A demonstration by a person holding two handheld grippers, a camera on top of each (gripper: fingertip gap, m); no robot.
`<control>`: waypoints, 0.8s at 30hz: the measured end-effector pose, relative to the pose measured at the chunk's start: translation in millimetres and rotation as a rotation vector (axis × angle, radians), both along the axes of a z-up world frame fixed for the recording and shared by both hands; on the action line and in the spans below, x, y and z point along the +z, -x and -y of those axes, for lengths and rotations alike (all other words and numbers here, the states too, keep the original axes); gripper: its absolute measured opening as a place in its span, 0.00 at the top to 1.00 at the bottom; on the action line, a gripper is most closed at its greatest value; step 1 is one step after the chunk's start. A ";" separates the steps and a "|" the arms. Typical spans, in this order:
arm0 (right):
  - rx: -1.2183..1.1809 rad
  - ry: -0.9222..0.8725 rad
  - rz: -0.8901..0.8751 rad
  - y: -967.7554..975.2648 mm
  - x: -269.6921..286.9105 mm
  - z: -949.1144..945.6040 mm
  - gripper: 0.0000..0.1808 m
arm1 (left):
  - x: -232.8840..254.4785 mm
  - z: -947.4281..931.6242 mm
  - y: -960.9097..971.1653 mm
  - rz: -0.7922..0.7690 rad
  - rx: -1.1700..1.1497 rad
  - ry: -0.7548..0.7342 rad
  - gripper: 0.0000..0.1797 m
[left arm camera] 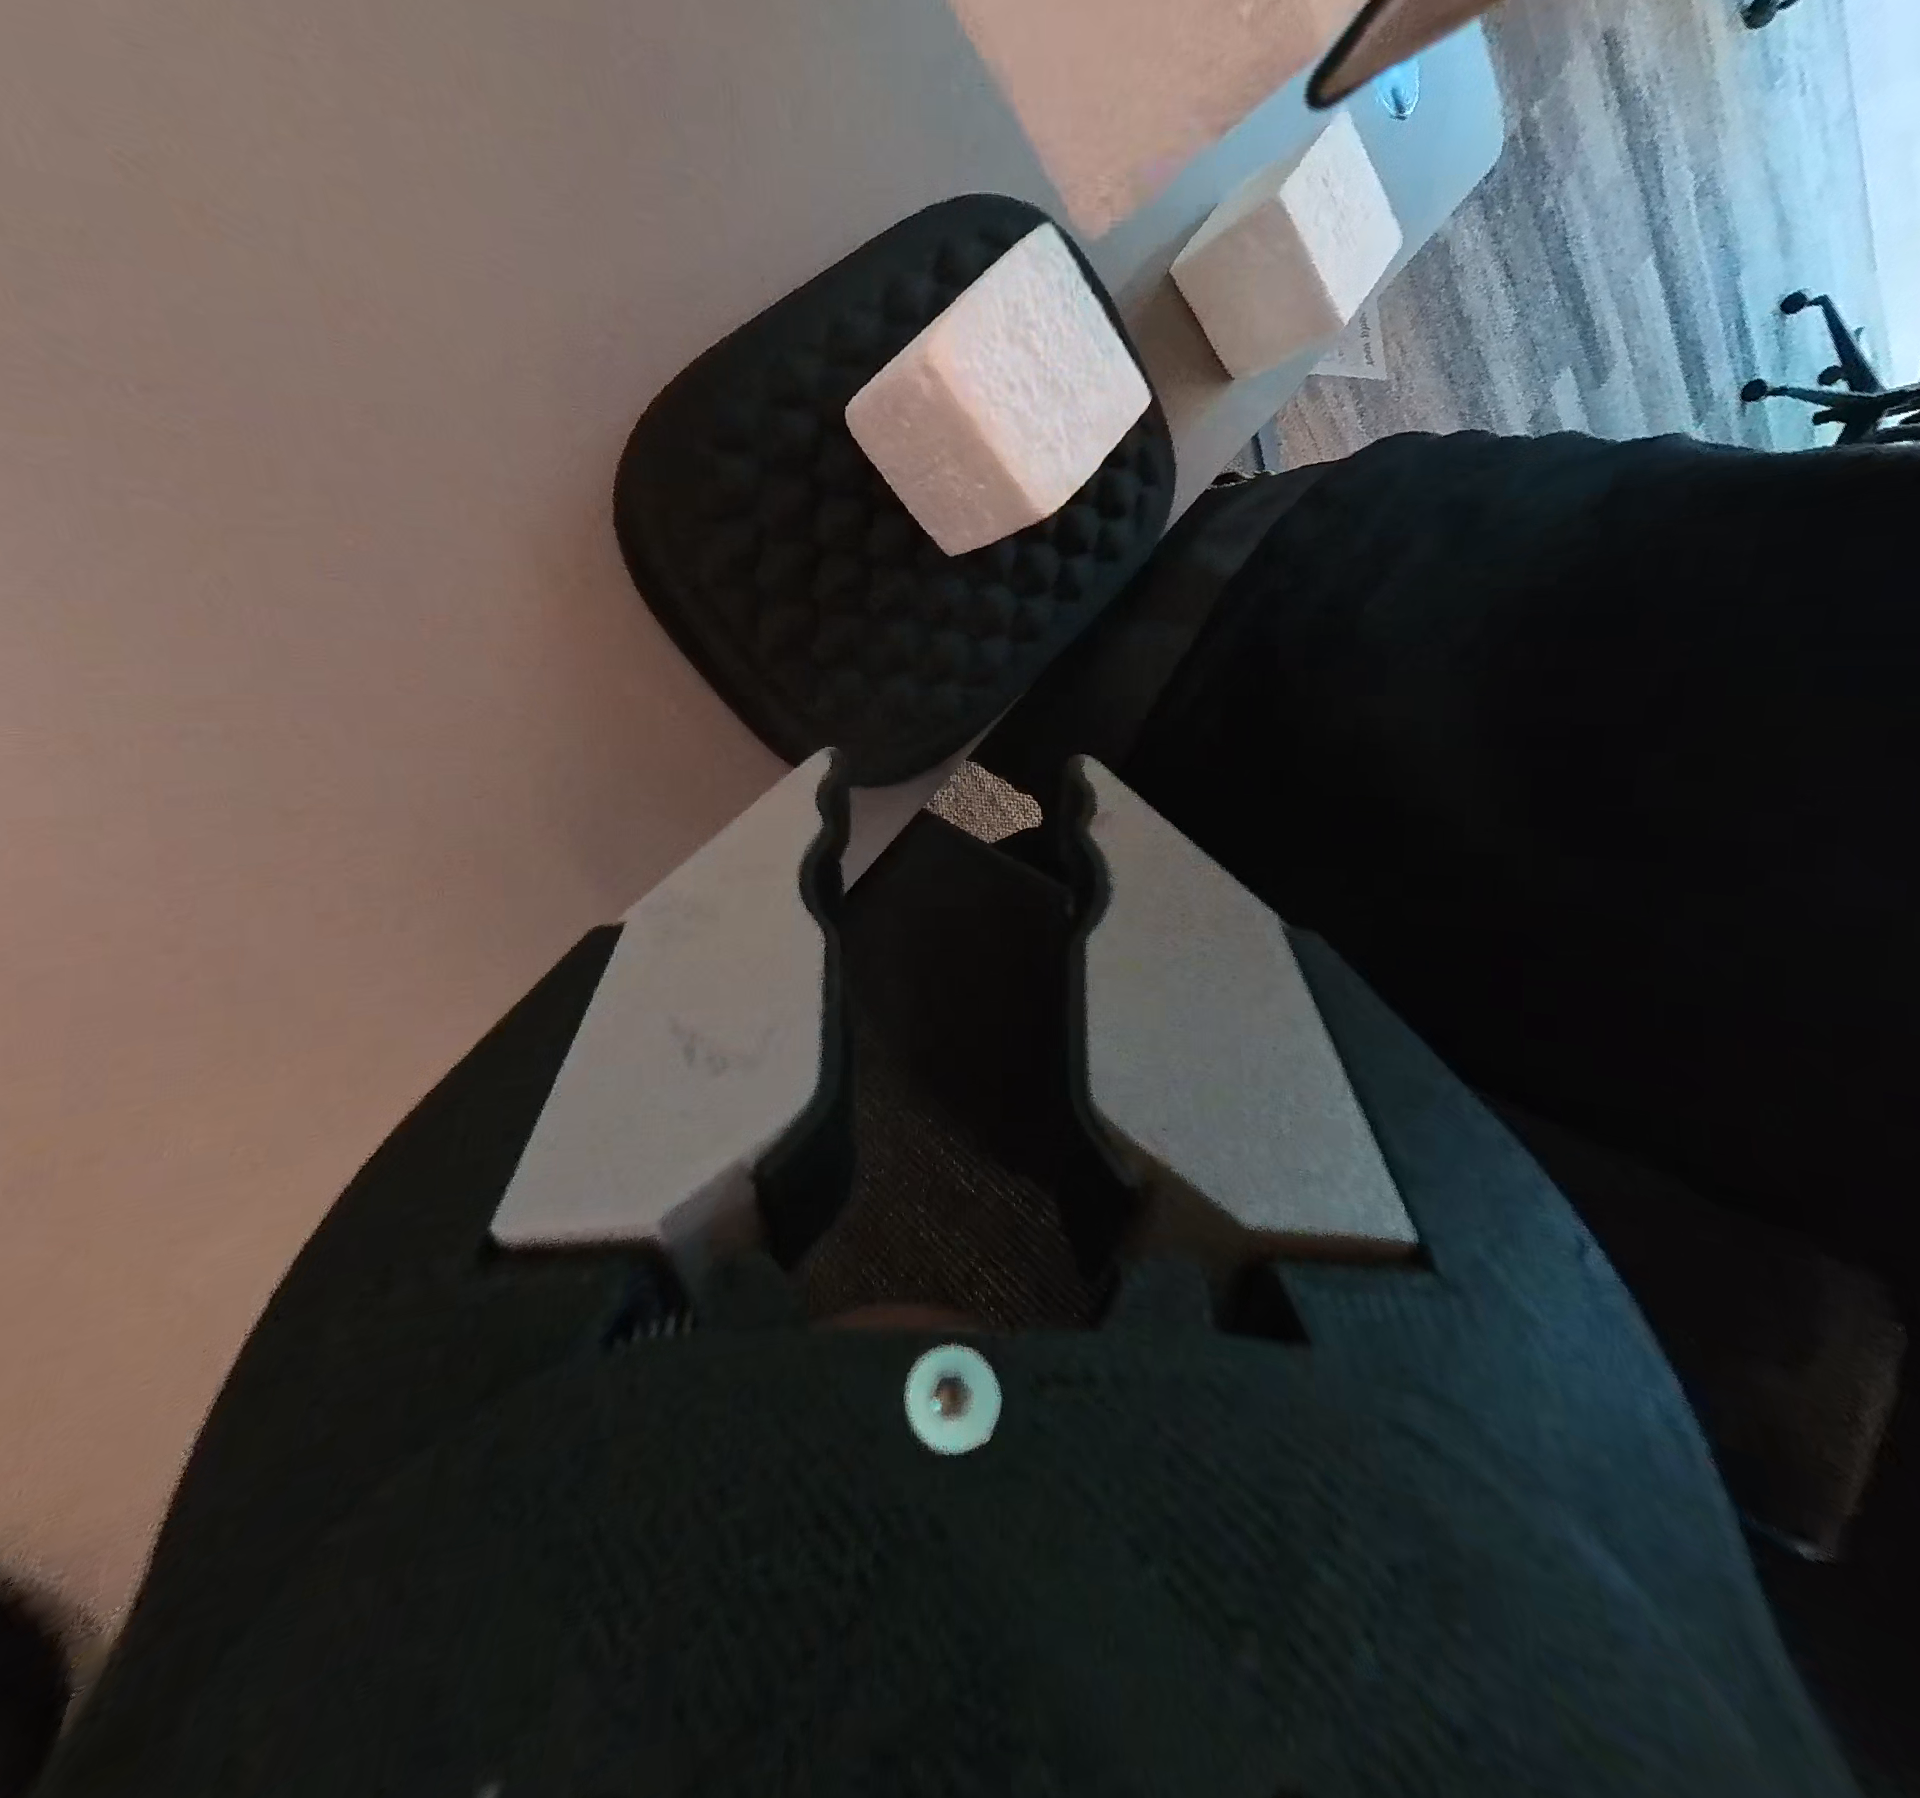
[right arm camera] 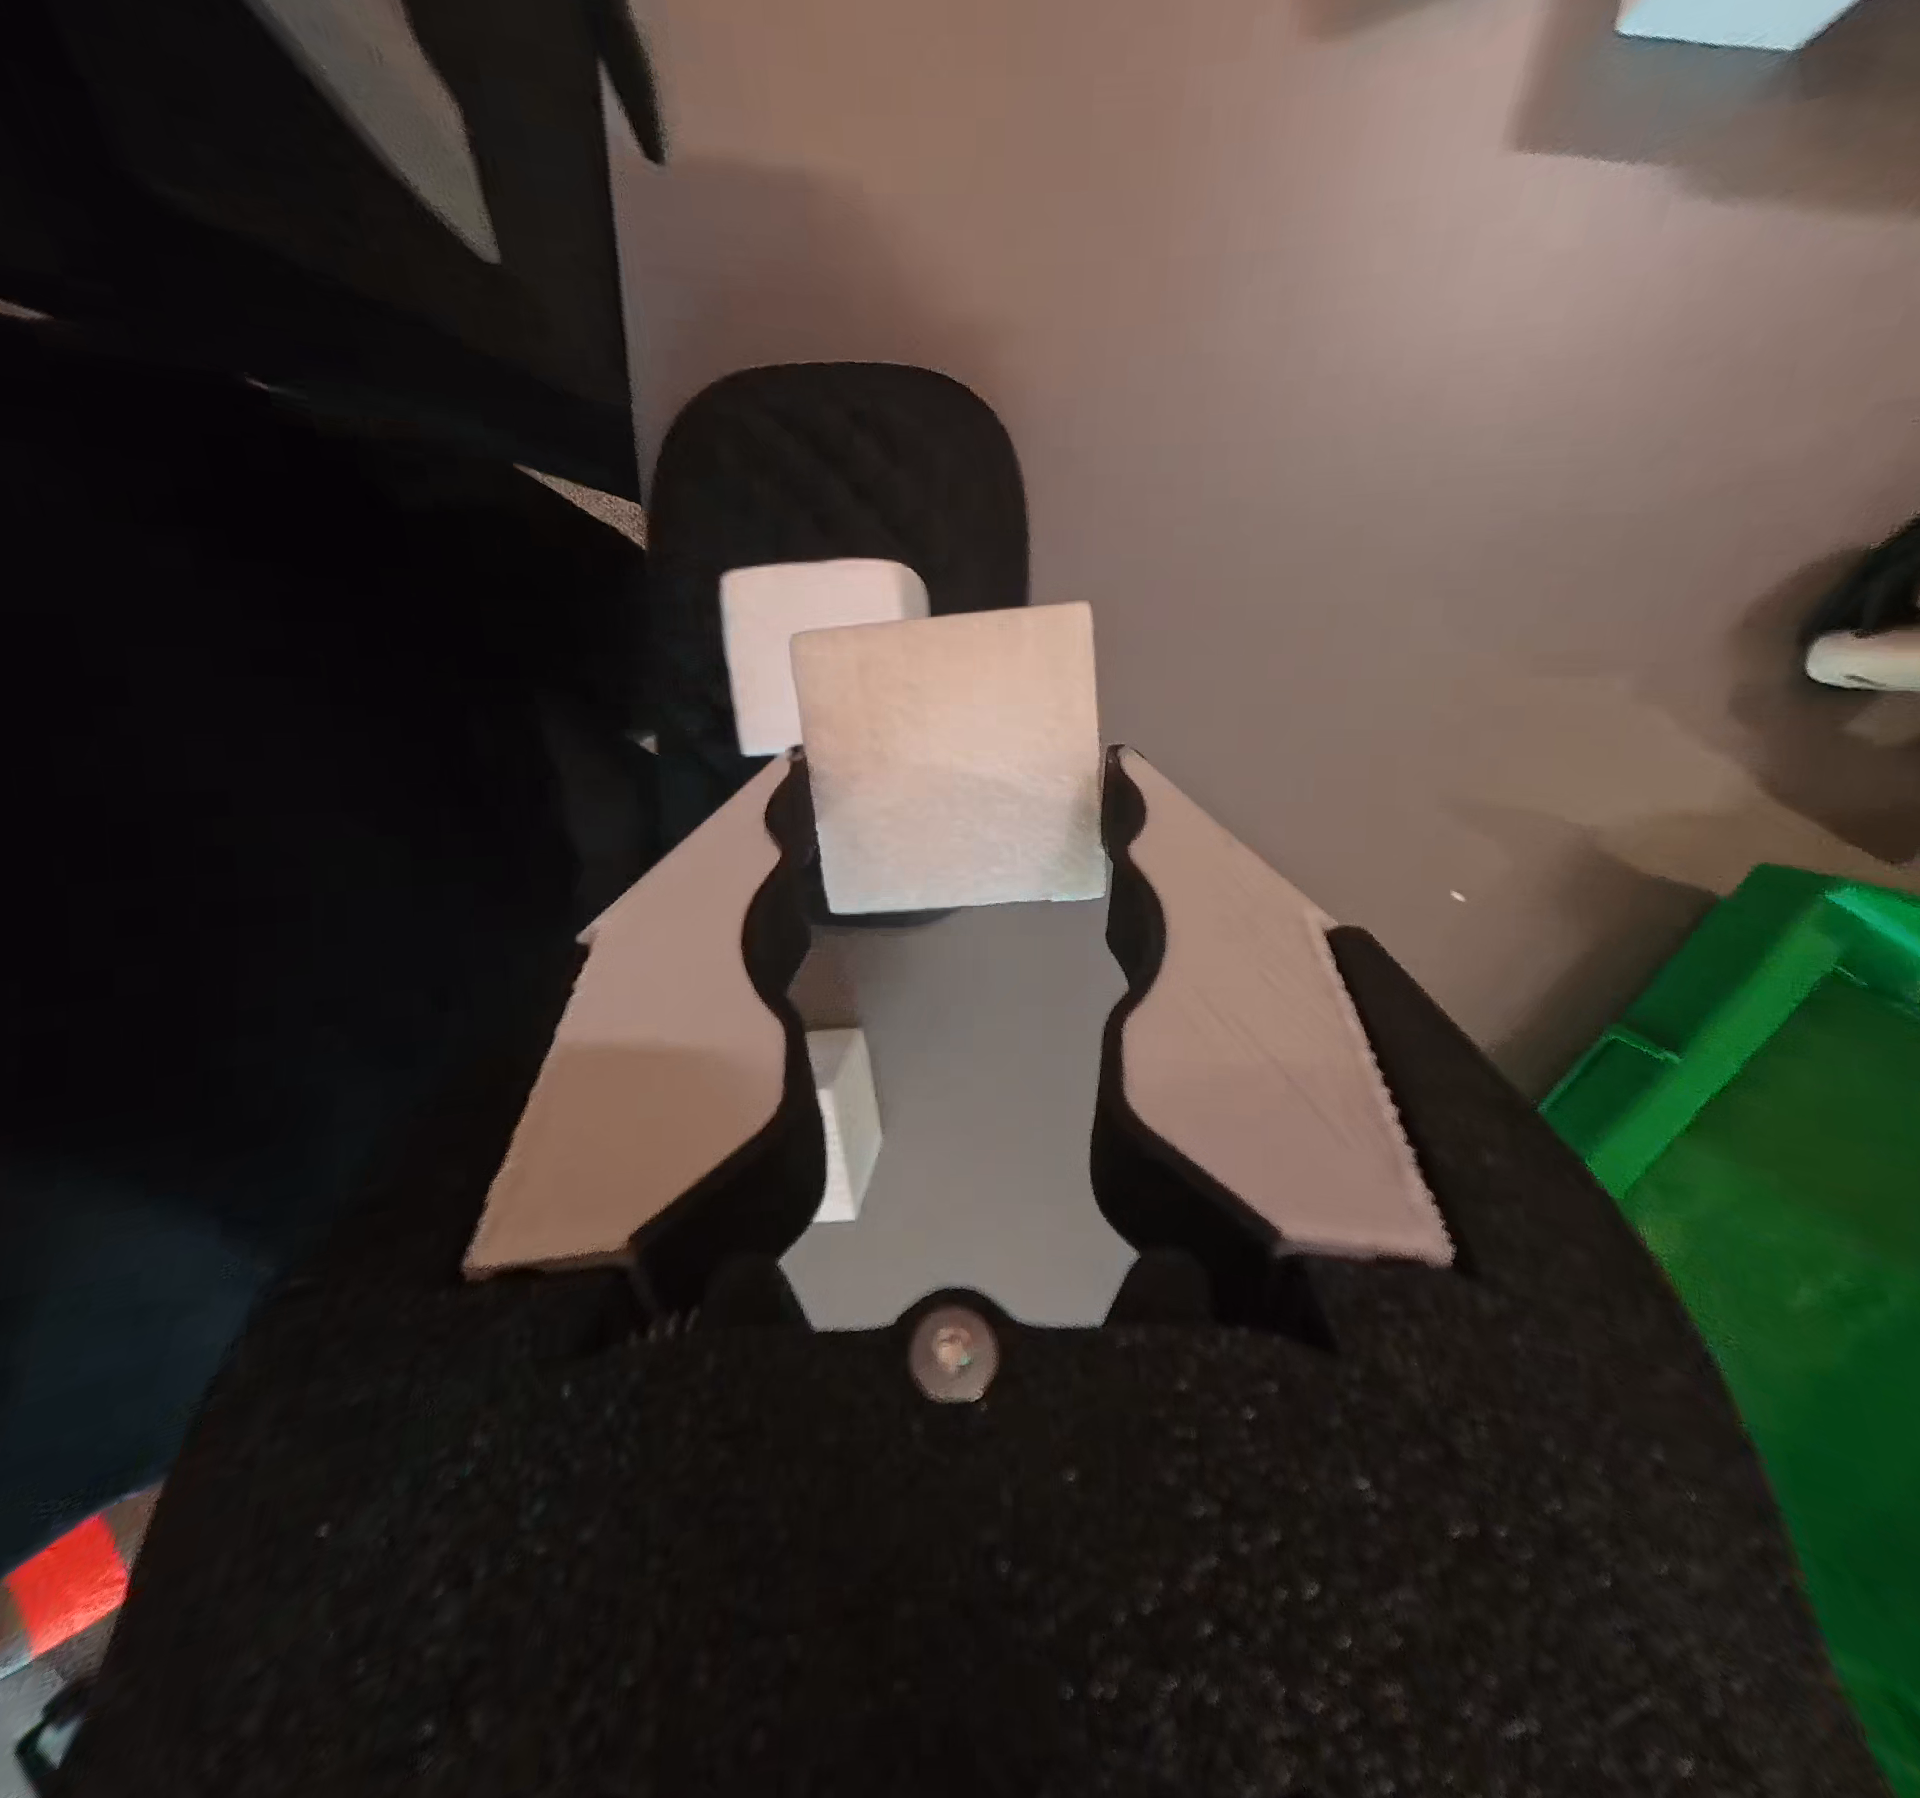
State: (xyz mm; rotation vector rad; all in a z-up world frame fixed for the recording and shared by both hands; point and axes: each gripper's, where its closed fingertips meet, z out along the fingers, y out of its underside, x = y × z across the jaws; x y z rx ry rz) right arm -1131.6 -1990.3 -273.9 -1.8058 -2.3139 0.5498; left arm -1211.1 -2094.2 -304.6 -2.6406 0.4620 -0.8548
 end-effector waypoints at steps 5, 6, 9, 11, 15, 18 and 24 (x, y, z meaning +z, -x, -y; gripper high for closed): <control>0.046 -0.034 0.056 4.4 -14.4 32.2 0.70 | 0.7 1.2 -1.6 0.010 -0.004 -0.017 0.79; 0.046 -0.036 0.062 4.4 -17.7 35.6 0.70 | 0.6 1.2 -1.6 0.013 -0.004 -0.019 0.79; 0.038 -0.035 0.072 4.8 -24.7 41.3 0.70 | -0.2 1.6 -2.4 0.019 -0.003 -0.018 0.78; 0.030 -0.039 0.077 4.7 -29.2 40.8 0.70 | -0.4 2.1 -3.4 0.023 -0.006 -0.020 0.78; -0.005 -0.003 0.062 9.2 -30.6 42.7 0.70 | -1.2 3.5 -4.7 0.025 -0.014 -0.019 0.78; -0.003 -0.008 0.062 10.6 -29.4 44.7 0.70 | -1.3 3.8 -4.8 0.027 -0.014 -0.017 0.78; -0.011 -0.010 0.067 12.1 -29.7 49.1 0.70 | -1.7 4.0 -5.0 0.033 -0.011 -0.015 0.78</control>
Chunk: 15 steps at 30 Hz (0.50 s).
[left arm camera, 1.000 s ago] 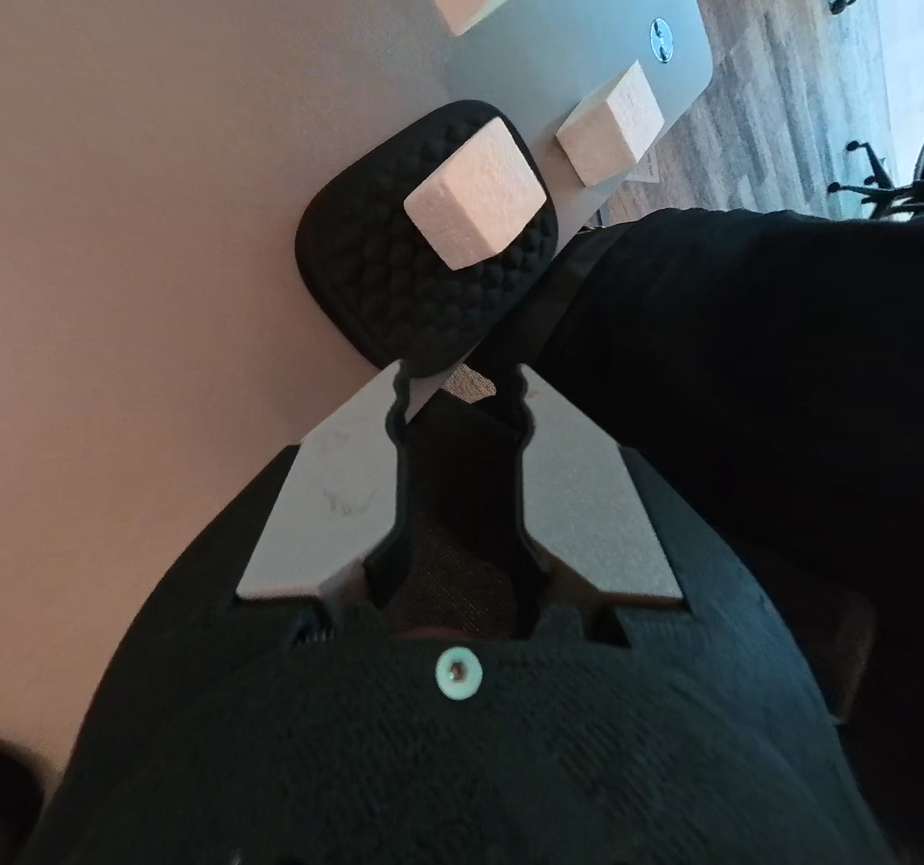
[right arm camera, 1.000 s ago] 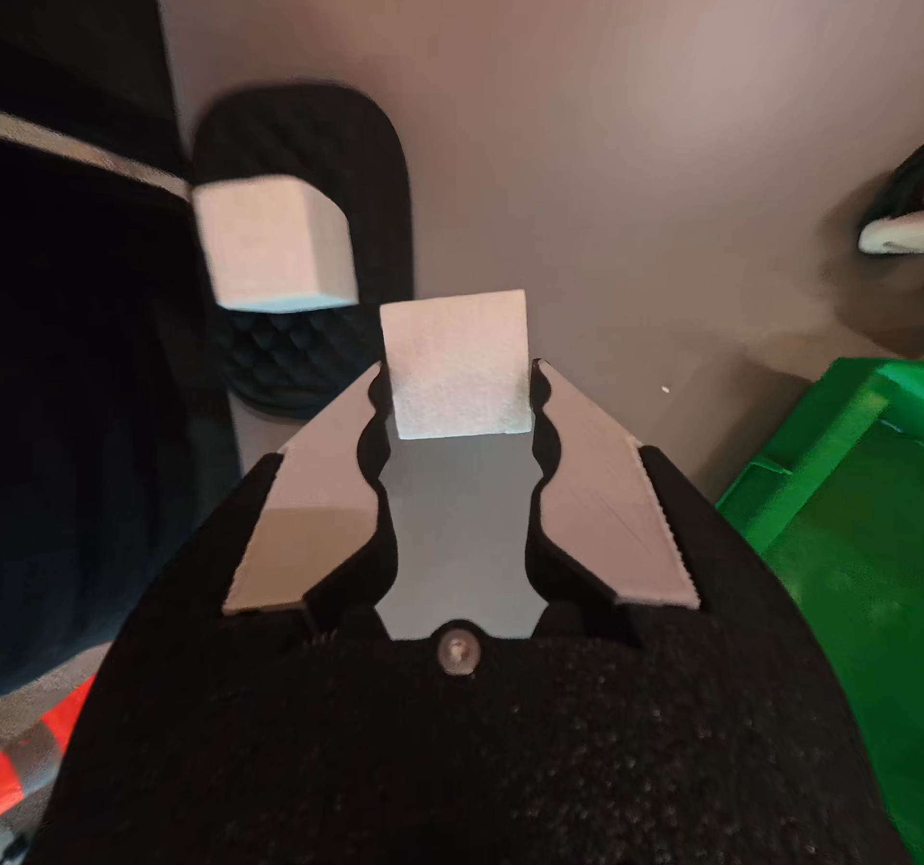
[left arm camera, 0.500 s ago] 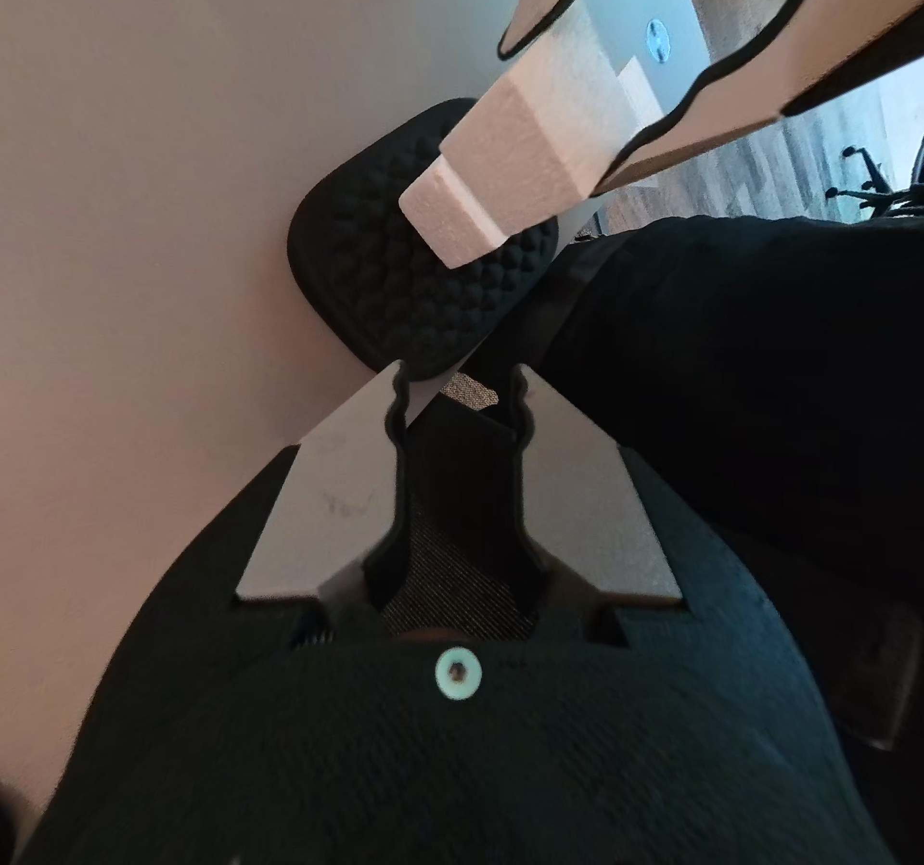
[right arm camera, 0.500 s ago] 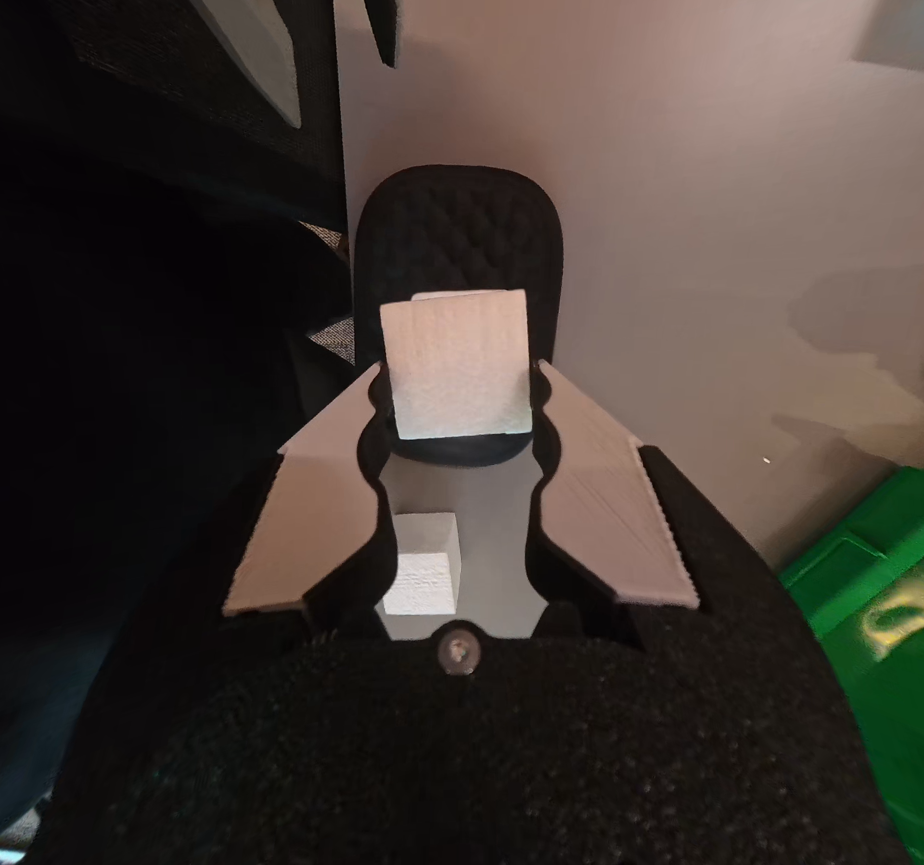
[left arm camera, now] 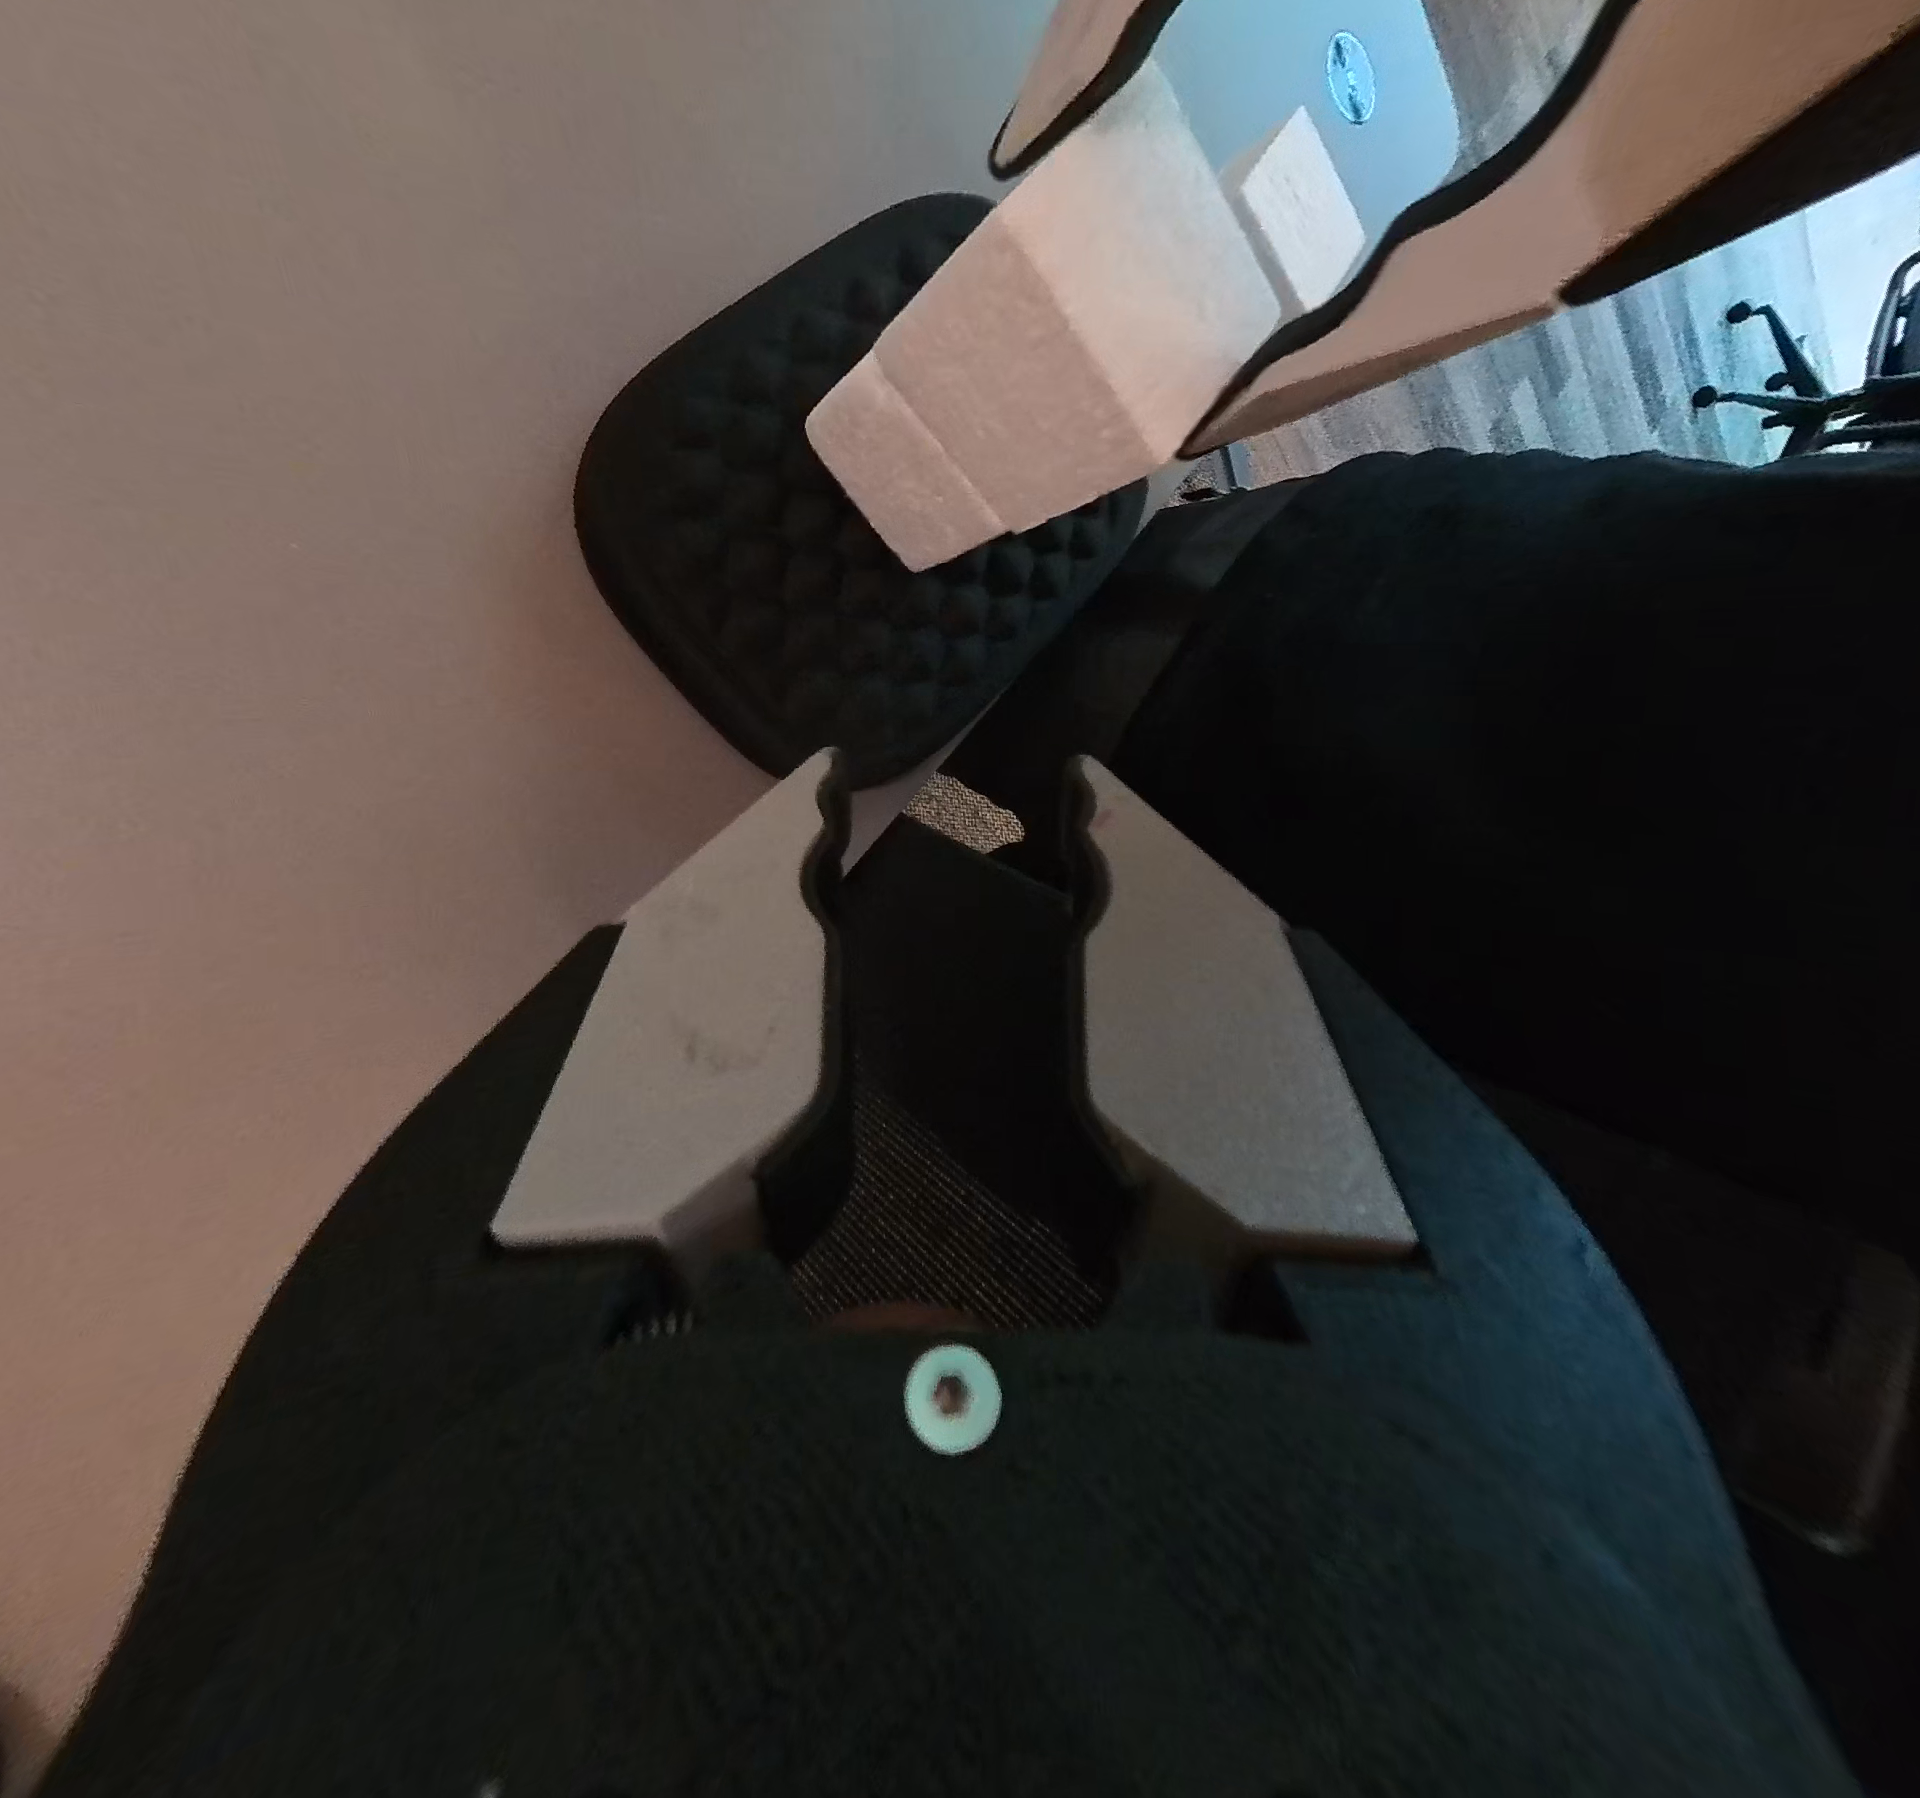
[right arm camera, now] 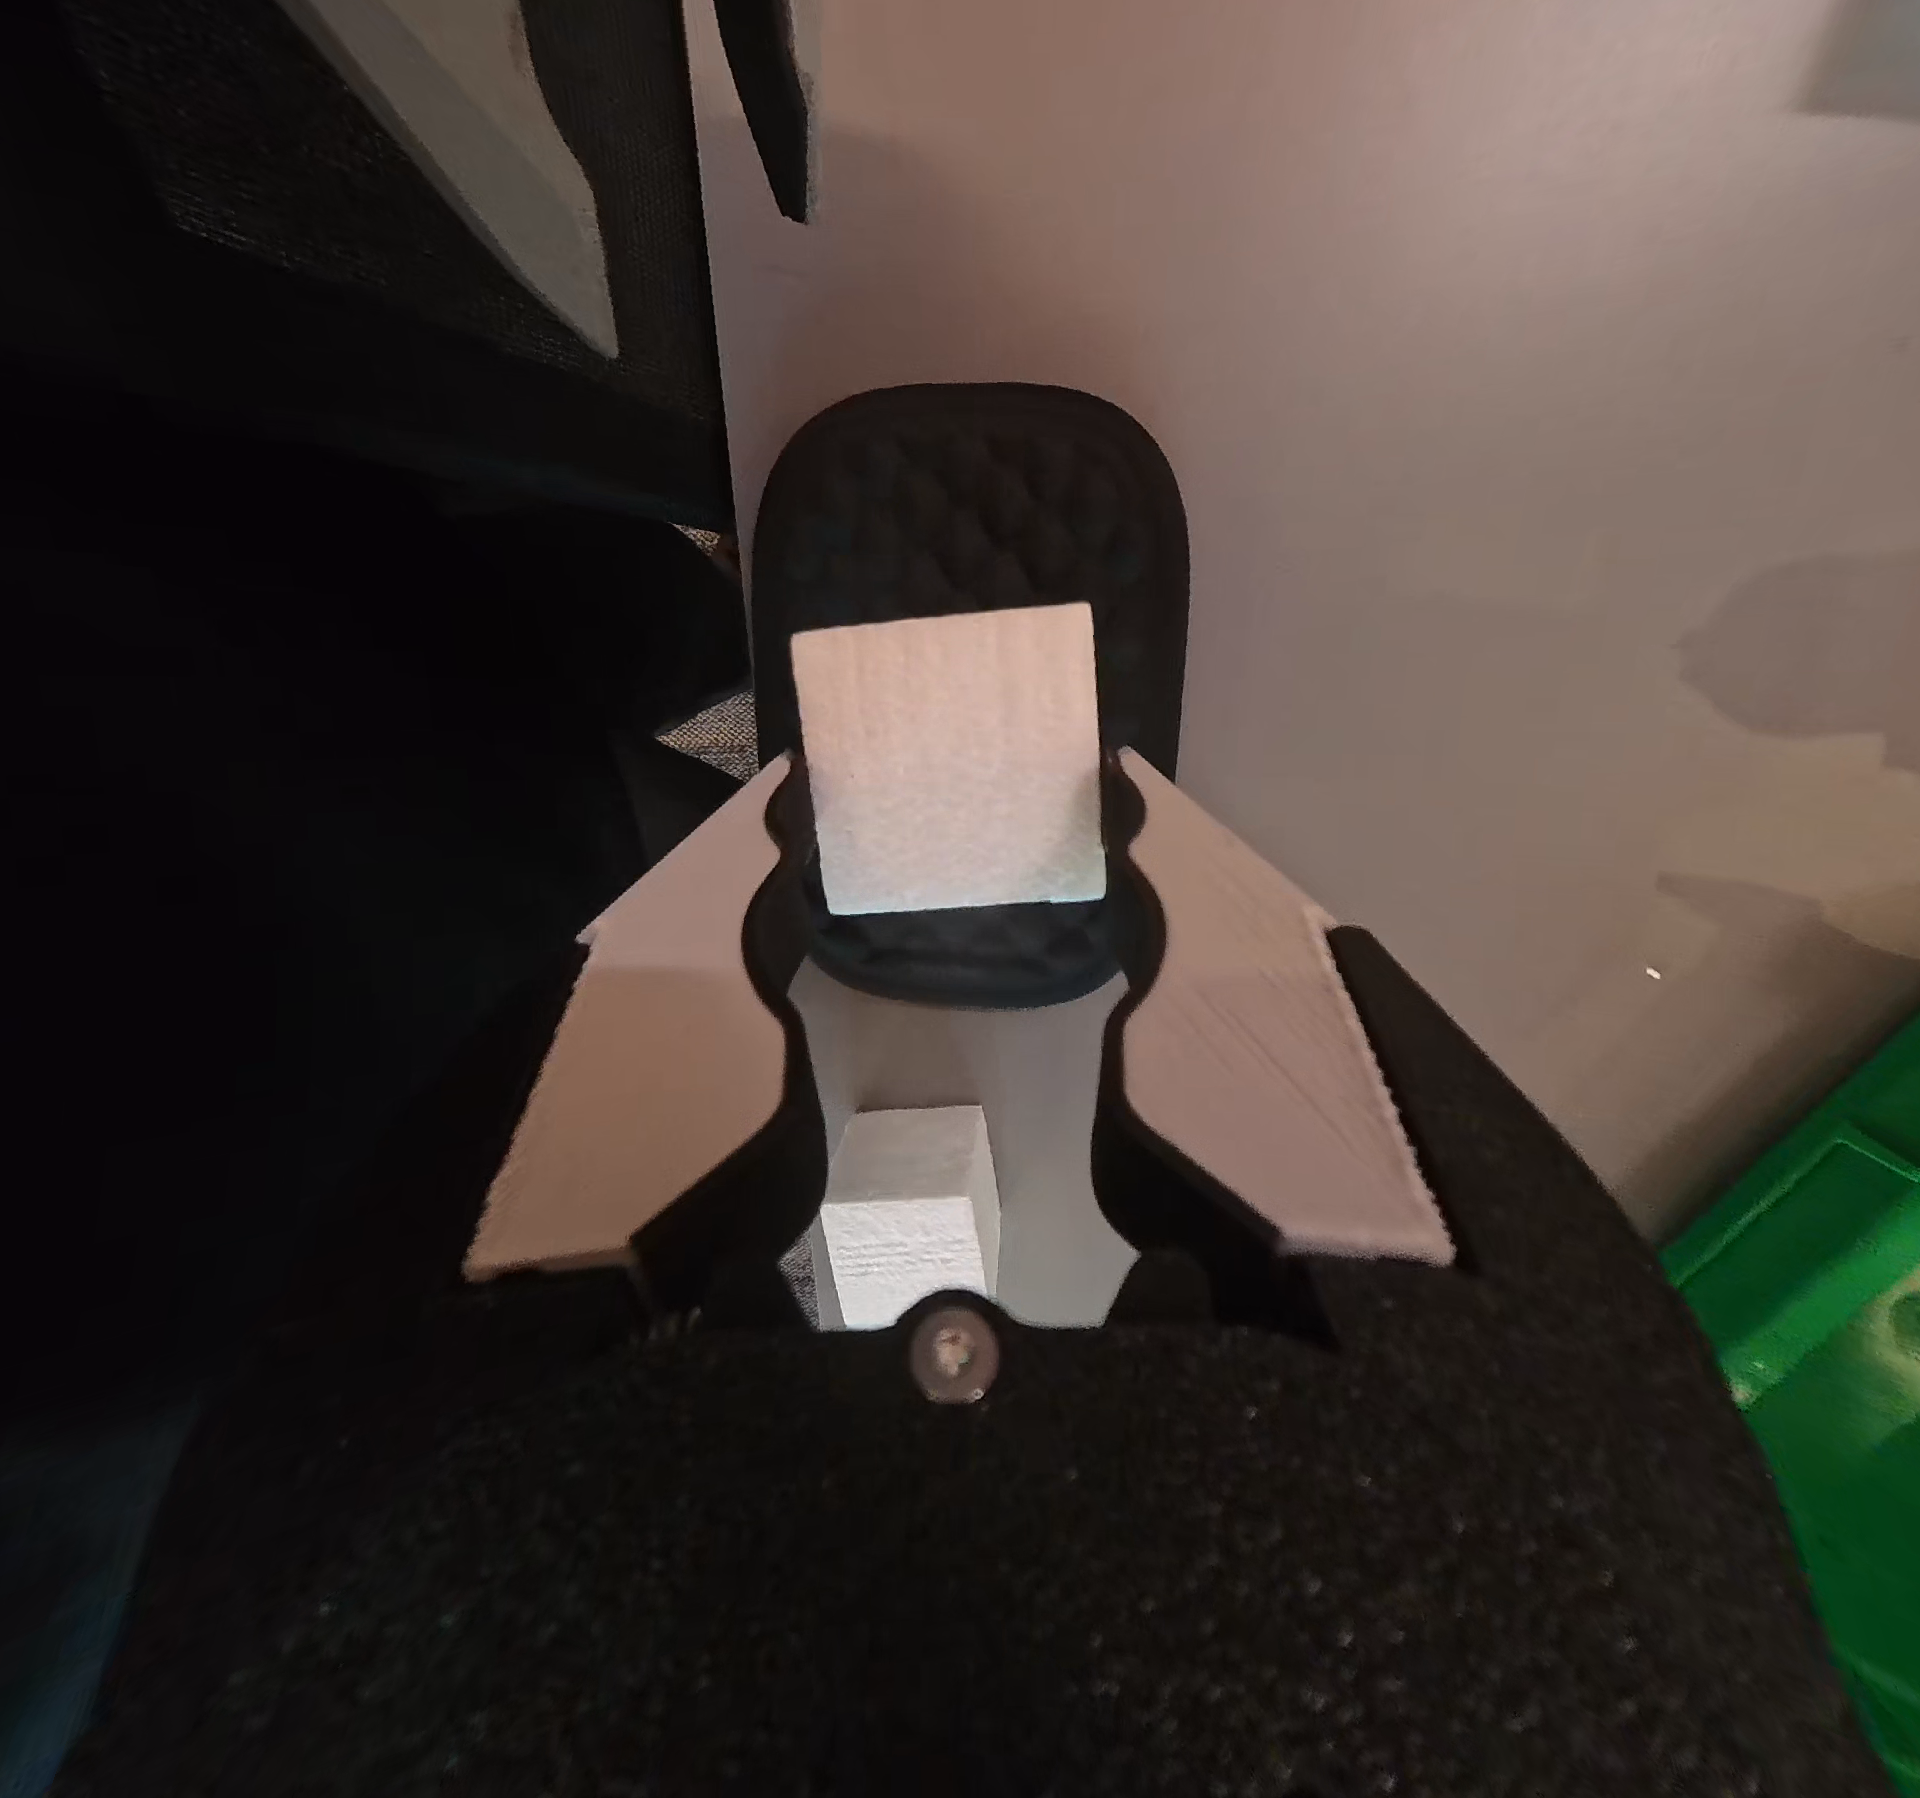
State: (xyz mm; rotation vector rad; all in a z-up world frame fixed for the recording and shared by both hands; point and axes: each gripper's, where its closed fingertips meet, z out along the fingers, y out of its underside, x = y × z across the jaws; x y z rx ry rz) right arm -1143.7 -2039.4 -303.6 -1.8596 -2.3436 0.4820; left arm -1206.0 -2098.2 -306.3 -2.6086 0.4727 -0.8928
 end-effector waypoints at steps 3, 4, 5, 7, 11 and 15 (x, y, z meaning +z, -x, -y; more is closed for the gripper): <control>-0.006 0.010 -0.004 0.8 -1.5 1.5 0.70 | -0.4 0.6 0.0 0.004 0.002 0.002 0.79; -0.011 0.011 -0.001 0.4 -1.5 1.2 0.69 | -0.5 0.7 0.0 0.005 0.003 0.003 0.78; -0.015 0.008 0.001 -0.5 -1.4 0.5 0.68 | -0.5 0.8 0.1 0.007 0.004 0.005 0.78; -0.023 -0.007 -0.008 -5.6 2.8 -3.3 0.63 | 0.0 0.3 0.7 0.006 0.008 0.002 0.78; -0.068 0.015 -0.079 -37.2 27.8 -16.5 0.63 | 2.0 -1.5 1.9 0.015 0.020 -0.008 0.78; -0.054 0.054 -0.036 -105.2 13.3 -21.3 0.62 | 1.3 -3.0 2.7 0.007 0.020 -0.012 0.77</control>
